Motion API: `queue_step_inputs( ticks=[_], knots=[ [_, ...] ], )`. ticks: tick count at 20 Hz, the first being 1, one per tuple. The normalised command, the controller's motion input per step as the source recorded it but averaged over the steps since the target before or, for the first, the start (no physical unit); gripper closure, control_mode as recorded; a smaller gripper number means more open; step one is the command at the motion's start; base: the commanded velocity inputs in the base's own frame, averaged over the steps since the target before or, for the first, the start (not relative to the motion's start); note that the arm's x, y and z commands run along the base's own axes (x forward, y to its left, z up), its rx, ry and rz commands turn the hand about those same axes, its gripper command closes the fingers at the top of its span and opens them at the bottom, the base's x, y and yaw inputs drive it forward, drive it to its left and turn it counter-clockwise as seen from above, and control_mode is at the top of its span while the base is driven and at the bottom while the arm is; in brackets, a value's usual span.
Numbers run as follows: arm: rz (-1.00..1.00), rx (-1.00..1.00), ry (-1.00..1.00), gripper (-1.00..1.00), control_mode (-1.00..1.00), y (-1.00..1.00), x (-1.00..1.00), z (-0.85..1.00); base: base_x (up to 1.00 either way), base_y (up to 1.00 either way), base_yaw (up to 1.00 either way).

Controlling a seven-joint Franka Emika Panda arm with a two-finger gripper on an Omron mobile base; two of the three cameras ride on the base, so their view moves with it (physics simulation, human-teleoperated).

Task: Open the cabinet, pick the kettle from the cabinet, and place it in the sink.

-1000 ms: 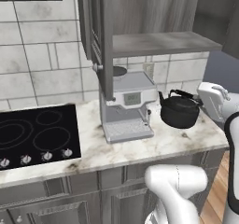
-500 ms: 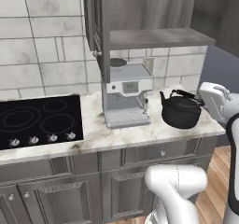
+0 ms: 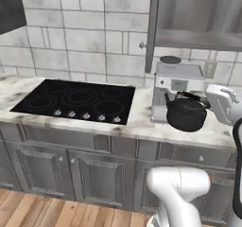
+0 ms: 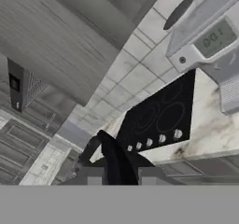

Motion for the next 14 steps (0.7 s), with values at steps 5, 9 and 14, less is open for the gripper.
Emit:
queue_step_inputs(
  ticks=[5, 9, 14],
  knots=[
    [0.00, 0.00, 0.00, 1.00, 1.00, 0.00, 0.00, 0.00, -0.09, 0.03, 0.81],
    [0.00, 0.00, 0.00, 1.00, 1.00, 0.00, 0.00, 0.00, -0.06, 0.00, 0.91],
    [0.00, 0.00, 0.00, 1.00, 1.00, 0.00, 0.00, 0.00, -0.07, 0.00, 0.93]
  ],
)
